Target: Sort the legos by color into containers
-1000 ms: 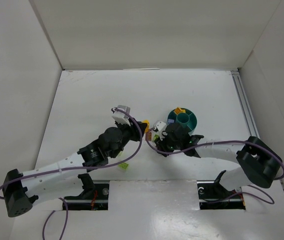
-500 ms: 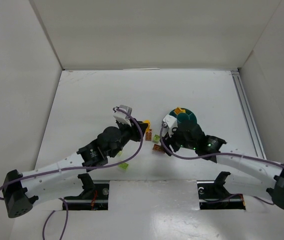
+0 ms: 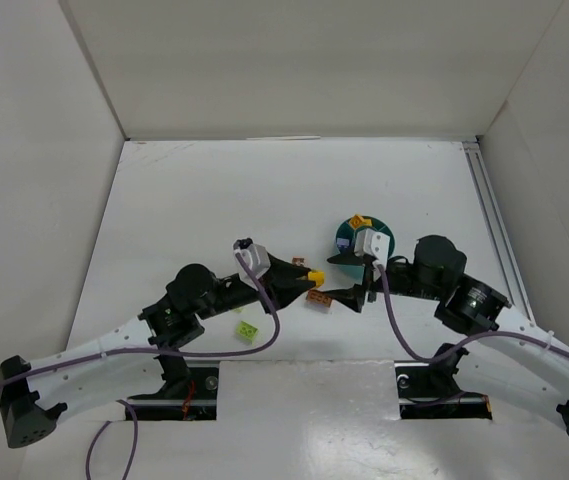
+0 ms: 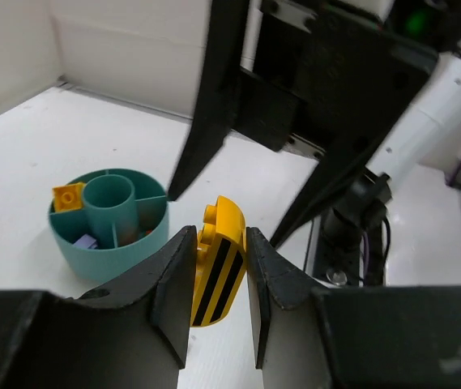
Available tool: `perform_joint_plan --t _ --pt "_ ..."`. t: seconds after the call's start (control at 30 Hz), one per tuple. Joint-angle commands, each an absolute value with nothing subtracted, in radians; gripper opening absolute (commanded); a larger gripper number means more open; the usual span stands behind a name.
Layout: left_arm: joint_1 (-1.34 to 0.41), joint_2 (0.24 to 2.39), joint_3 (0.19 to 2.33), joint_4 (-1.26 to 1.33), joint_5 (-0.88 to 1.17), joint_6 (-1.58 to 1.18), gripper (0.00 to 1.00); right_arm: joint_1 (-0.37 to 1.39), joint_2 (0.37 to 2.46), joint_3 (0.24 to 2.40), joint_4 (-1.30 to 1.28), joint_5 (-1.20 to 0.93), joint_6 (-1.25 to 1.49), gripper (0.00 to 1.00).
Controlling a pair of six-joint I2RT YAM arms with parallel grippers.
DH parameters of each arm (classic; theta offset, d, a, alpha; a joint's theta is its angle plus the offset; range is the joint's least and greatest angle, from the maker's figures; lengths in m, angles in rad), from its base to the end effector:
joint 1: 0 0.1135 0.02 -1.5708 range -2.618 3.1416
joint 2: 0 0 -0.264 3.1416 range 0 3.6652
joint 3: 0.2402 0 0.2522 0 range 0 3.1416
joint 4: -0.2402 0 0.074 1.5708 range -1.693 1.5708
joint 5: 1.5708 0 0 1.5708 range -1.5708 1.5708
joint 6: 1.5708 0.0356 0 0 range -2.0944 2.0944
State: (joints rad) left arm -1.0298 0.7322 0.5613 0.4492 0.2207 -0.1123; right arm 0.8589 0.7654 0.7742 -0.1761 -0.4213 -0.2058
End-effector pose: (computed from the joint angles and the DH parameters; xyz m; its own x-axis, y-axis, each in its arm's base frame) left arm 0.0859 -0.1581 0.3373 0.0347 -0.2701 -0.9622 0.9547 0.2936 -0.0480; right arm 0.1059 0.1451 0.3408 0.0885 -0.1828 -0.9791 -0.9564 0.2590 -0.1348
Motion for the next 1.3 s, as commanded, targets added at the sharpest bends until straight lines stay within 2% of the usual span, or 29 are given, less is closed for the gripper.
perform_joint_plan --t 0.0,0.13,0.23,0.3,0.77,0.9,1.0,1.17,1.27 --pt "-1.028 0.719 0.574 0.477 0.46 0.011 0.0 0.865 0.755 0.85 -0.135 -0.547 -0.258 0.71" --pt "-1.028 0.759 0.612 0.434 0.494 0.047 0.0 0.865 0.767 0.874 -0.135 -0.627 -0.272 0.71" --pt "-1.028 0.77 0.621 0.425 0.494 0.048 0.0 0.865 0.758 0.883 -0.135 -0.637 -0.272 0.62" --pt "-1.028 0.77 0.621 0.425 0.494 0.048 0.0 0.865 0.758 0.884 -0.144 -0.664 -0.281 0.61" --pt "-1.028 0.752 0.621 0.425 0.485 0.048 0.0 0.865 0.818 0.92 -0.311 -0.686 -0.362 0.64" --pt "-1.028 0.752 0.63 0.425 0.476 0.048 0.0 0.865 0.818 0.92 -0.301 -0.686 -0.362 0.55" --pt "-1.028 0.77 0.64 0.425 0.476 0.048 0.0 0.865 0.827 0.92 -0.278 -0.715 -0.371 0.55" --pt "-1.028 0.77 0.649 0.425 0.494 0.048 0.0 0.865 0.857 0.92 -0.259 -0.758 -0.371 0.47" --pt "-1.028 0.77 0.649 0.437 0.494 0.048 0.0 0.865 0.867 0.92 -0.249 -0.781 -0.371 0.36"
